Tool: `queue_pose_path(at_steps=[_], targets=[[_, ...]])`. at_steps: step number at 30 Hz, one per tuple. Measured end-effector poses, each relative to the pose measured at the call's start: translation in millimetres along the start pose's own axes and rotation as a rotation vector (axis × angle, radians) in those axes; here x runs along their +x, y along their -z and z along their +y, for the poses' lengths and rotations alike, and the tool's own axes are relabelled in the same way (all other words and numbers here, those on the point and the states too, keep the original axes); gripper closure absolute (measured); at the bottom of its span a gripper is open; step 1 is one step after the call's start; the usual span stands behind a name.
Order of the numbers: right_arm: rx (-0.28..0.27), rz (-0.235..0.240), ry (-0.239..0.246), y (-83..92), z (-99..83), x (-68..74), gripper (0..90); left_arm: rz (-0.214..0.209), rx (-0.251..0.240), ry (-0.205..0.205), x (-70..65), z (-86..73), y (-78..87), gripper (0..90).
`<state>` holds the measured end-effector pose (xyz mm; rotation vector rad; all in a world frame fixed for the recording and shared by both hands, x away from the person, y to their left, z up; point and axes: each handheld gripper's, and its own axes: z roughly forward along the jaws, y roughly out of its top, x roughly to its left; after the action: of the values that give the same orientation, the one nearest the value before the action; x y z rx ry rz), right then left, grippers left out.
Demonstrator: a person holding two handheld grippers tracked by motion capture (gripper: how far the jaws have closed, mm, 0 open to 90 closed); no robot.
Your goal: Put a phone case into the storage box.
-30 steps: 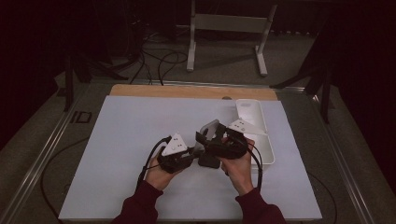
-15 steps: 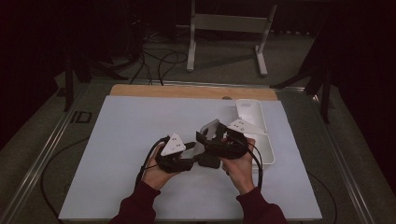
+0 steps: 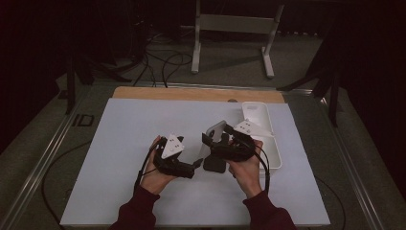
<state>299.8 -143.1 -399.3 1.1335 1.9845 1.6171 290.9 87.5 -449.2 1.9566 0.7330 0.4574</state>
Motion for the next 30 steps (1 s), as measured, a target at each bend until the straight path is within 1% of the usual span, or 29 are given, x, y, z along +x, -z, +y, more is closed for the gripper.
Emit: queue_pose_path(at_steps=[6, 10, 12, 14, 18, 23, 27, 30], targets=[[-0.001, -0.008, 0.006, 0.1, 3.4, -3.4, 16.8, 0.031, -0.015, 0.014, 9.9, -2.5, 9.3, 0.0], [-0.003, -0.02, 0.016, -0.5, 6.0, -5.3, 16.8, 0.037, -0.021, 0.028, 16.8, -5.5, 15.4, 0.0], [-0.004, -0.025, 0.019, -0.4, 7.8, -6.3, 16.8, 0.048, -0.016, 0.03, 20.3, -7.4, 18.2, 0.0], [-0.006, -0.03, 0.02, -0.5, 9.7, -7.6, 16.8, 0.049, -0.02, 0.037, 24.2, -9.3, 21.7, 0.0], [-0.01, -0.041, 0.02, -1.5, 13.1, -10.9, 16.8, 0.065, -0.018, 0.043, 32.1, -12.7, 29.2, 0.0], [-0.01, -0.055, 0.026, -2.3, 15.6, -14.1, 16.8, 0.091, -0.027, 0.054, 40.9, -16.8, 37.8, 0.0], [-0.018, -0.067, 0.028, -1.5, 17.3, -16.7, 16.8, 0.108, -0.046, 0.06, 47.2, -21.7, 45.1, 0.0], [-0.022, -0.077, 0.023, -0.5, 18.4, -18.7, 16.8, 0.127, -0.044, 0.066, 52.5, -27.2, 50.2, 0.0]])
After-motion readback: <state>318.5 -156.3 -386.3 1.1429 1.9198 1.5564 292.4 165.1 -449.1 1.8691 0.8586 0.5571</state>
